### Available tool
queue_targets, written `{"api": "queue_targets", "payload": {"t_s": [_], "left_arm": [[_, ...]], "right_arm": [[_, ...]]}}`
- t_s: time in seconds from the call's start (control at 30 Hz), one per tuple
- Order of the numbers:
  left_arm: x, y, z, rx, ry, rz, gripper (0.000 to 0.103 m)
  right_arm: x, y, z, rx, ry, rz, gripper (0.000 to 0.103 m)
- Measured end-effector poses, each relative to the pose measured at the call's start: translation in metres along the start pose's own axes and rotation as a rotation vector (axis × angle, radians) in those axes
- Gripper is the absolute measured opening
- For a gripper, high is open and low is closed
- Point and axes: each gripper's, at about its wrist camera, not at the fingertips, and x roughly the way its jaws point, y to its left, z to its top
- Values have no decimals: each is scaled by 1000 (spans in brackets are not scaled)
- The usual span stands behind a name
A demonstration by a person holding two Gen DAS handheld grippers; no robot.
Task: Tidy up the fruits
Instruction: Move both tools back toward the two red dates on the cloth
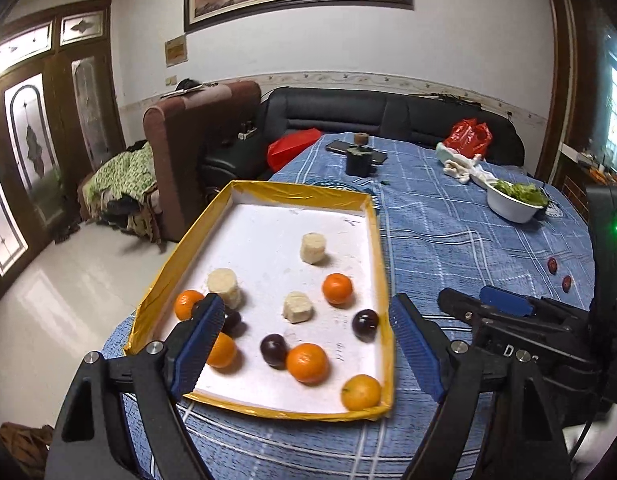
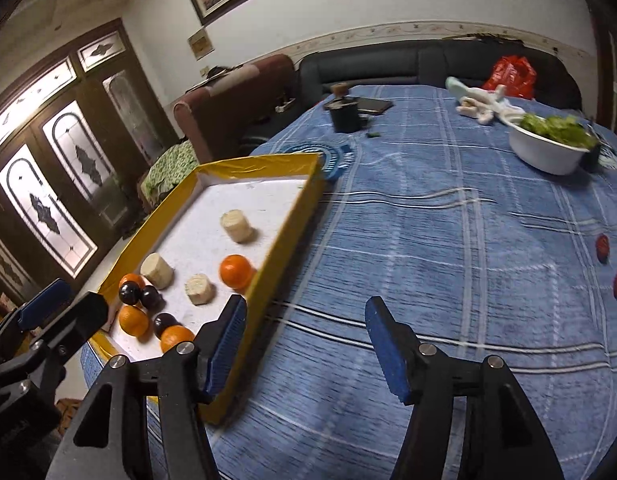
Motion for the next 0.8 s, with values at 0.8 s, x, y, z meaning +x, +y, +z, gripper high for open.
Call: {"api": "queue_targets", "payload": {"t_s": [0.8], "left_arm": [[22, -99, -20, 96, 200, -332, 84]], "right_arm": [[-108, -238, -4, 333, -86, -319, 69]]}}
